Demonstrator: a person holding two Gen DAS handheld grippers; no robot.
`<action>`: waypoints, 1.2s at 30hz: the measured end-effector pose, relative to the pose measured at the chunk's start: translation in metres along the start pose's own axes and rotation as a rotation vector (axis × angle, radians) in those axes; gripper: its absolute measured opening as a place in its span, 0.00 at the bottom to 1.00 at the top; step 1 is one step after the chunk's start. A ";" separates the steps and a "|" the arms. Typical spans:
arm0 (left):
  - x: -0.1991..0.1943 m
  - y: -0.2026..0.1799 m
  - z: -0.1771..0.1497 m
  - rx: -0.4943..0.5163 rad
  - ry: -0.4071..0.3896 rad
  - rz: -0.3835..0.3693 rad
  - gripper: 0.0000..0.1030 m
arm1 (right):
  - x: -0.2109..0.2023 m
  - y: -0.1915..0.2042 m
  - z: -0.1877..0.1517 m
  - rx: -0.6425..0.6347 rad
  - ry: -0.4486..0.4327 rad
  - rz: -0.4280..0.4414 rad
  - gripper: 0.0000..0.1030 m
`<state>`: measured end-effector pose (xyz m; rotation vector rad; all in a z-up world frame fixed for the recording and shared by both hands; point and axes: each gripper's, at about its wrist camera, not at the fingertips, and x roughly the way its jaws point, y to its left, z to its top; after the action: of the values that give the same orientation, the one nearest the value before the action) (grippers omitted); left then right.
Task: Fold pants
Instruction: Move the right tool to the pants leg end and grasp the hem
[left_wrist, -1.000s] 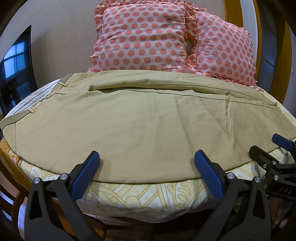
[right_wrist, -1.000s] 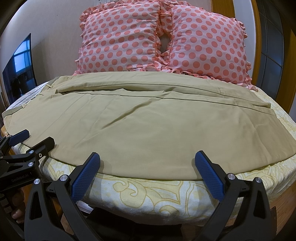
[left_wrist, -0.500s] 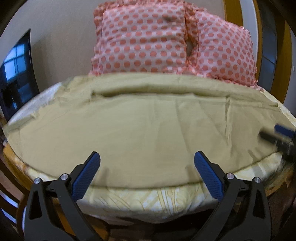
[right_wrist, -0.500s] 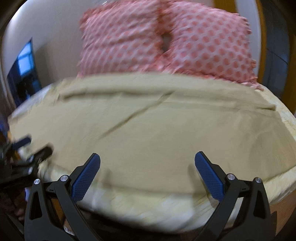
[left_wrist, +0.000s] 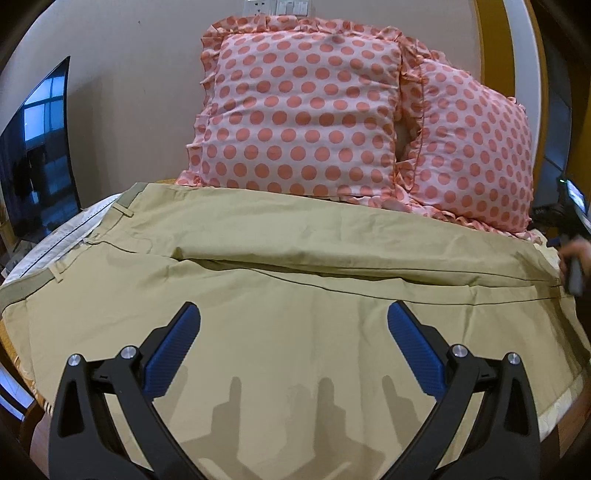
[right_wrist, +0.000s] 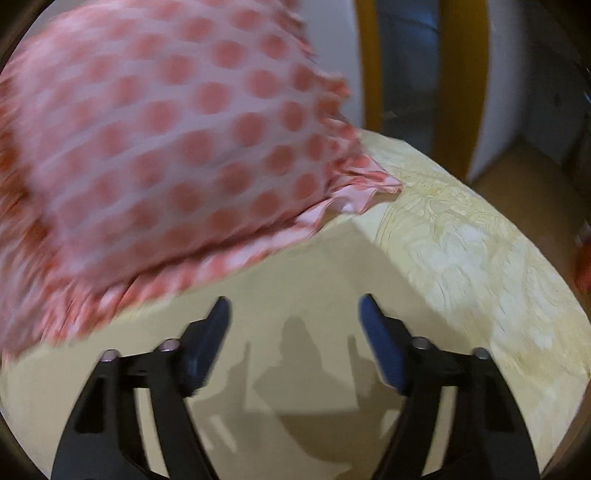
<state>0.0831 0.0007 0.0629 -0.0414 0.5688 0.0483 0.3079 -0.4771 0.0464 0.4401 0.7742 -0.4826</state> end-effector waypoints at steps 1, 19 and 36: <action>0.004 0.000 0.001 0.000 0.006 0.004 0.98 | 0.017 0.000 0.012 0.033 0.020 -0.025 0.70; 0.020 0.014 -0.006 -0.033 0.053 -0.033 0.98 | 0.054 -0.057 -0.004 0.105 -0.018 0.092 0.06; -0.013 0.021 -0.013 -0.059 0.016 -0.044 0.98 | -0.094 -0.180 -0.158 0.371 -0.017 0.497 0.04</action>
<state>0.0639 0.0206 0.0588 -0.1115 0.5824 0.0222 0.0617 -0.5128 -0.0194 0.9443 0.5300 -0.1589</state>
